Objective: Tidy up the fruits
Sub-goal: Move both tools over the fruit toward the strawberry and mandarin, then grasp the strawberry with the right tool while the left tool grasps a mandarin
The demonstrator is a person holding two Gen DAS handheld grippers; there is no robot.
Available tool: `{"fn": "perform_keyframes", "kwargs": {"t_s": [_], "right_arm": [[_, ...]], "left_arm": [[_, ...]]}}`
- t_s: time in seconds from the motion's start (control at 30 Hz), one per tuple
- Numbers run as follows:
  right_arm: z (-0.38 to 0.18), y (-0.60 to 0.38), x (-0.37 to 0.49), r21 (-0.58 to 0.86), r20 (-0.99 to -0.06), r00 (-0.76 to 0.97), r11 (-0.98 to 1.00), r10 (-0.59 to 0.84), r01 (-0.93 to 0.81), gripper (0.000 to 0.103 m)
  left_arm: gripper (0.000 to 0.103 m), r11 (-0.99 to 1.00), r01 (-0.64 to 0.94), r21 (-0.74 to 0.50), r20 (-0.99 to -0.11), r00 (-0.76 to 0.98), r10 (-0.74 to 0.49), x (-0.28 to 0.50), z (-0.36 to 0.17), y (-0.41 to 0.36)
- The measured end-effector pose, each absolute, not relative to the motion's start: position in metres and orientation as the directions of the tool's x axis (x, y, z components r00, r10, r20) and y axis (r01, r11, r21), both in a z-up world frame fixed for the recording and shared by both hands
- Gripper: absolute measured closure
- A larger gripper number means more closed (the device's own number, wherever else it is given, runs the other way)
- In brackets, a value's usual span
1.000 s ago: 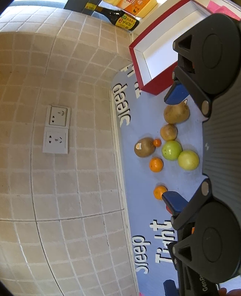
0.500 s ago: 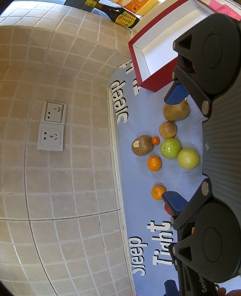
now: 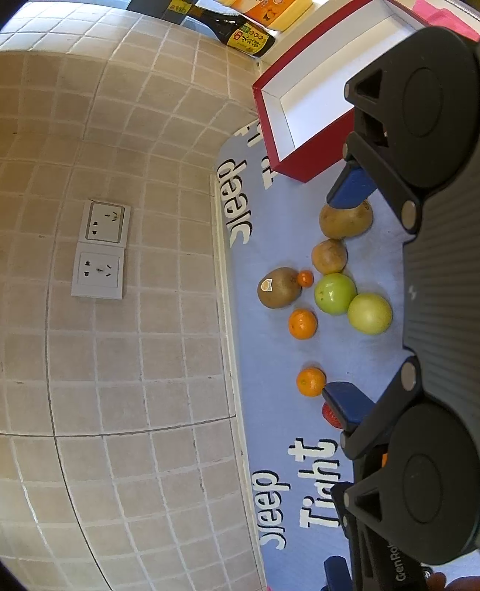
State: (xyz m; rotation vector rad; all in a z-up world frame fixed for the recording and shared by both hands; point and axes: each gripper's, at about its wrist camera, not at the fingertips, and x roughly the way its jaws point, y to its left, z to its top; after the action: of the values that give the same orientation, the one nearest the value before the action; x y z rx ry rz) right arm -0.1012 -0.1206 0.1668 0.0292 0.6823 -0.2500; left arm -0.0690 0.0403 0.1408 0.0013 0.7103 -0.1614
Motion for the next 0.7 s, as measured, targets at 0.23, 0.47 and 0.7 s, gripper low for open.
{"fn": "perform_keyframes", "kwargs": {"t_s": [0.23,0.47,0.7], "right_arm": [[0.162,-0.12,-0.1,-0.054,-0.637,0.739,0.969,-0.219,0.24,0.002],[0.148,-0.132,-0.096,-0.068,-0.653,0.724,0.969,-0.224,0.238,0.002],[0.116,-0.149,-0.078,0.063,-0.735,0.671,0.975,-0.098,0.212,0.007]], "left_arm": [[0.0,0.987,0.151,-0.055,-0.655,0.74,-0.15,-0.067,0.137,0.043],[0.0,0.952,0.295,-0.084,-0.657,0.702,-0.275,-0.069,0.122,0.064],[0.0,0.929,0.36,-0.088,-0.708,0.633,-0.313,-0.063,0.091,0.077]]}}
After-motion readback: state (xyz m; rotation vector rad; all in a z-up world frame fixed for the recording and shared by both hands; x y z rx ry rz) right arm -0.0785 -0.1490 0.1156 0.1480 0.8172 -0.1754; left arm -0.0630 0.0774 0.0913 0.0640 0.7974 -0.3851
